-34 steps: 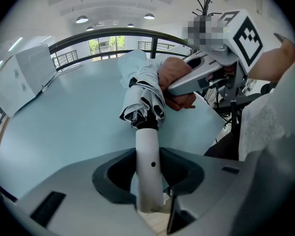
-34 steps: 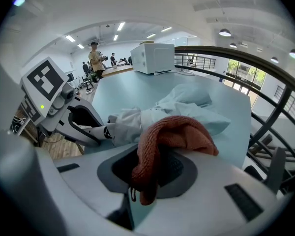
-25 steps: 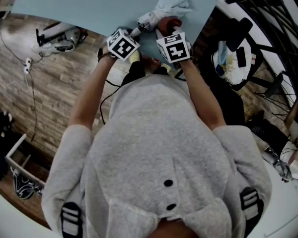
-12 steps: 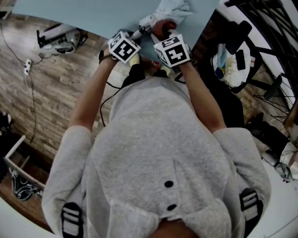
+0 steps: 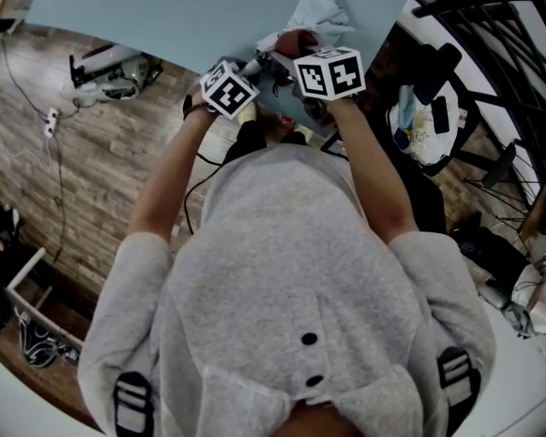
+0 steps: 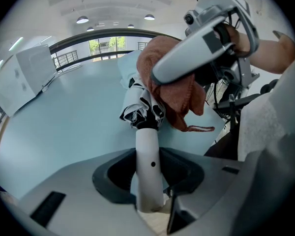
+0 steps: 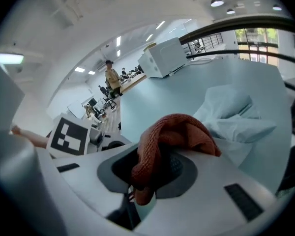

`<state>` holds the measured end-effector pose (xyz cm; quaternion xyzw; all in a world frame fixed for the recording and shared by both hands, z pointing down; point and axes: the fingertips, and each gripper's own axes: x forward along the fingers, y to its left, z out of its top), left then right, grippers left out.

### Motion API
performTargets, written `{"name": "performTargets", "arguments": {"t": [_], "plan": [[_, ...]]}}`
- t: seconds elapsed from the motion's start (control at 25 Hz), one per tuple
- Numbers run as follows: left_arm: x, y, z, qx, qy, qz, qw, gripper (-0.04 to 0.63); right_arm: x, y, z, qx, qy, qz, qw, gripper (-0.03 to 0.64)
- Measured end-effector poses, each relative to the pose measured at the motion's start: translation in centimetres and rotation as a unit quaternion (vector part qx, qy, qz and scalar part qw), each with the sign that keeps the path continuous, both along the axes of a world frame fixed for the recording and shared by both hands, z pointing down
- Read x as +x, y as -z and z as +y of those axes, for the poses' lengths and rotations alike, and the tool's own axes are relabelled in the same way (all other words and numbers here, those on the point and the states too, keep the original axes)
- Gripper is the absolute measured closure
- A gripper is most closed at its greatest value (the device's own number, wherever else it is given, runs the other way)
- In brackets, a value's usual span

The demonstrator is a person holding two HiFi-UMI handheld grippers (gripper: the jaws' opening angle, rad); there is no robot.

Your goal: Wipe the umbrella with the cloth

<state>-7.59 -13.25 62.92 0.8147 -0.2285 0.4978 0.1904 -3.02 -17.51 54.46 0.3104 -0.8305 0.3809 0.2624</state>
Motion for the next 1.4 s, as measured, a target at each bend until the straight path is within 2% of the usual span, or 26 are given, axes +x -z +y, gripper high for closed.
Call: {"name": "performTargets", "arguments": {"t": [0.24, 0.48, 1.4], "plan": [[0.1, 0.0, 0.2, -0.001, 0.001, 0.003, 1.0000, 0.443, 1.3, 0.5, -1.6, -0.061, -0.062, -0.096, 0.992, 0.535], [0.1, 0.2, 0.0, 0.003, 0.000, 0.003, 1.0000, 0.443, 3.8, 1.3, -3.8, -0.081, -0.128, -0.155, 0.976, 0.535], [0.0, 0.1, -0.1, -0.002, -0.001, 0.001, 1.0000, 0.443, 8.8, 2.2, -7.4, -0.036, -0.171, -0.124, 0.977, 0.535]]}}
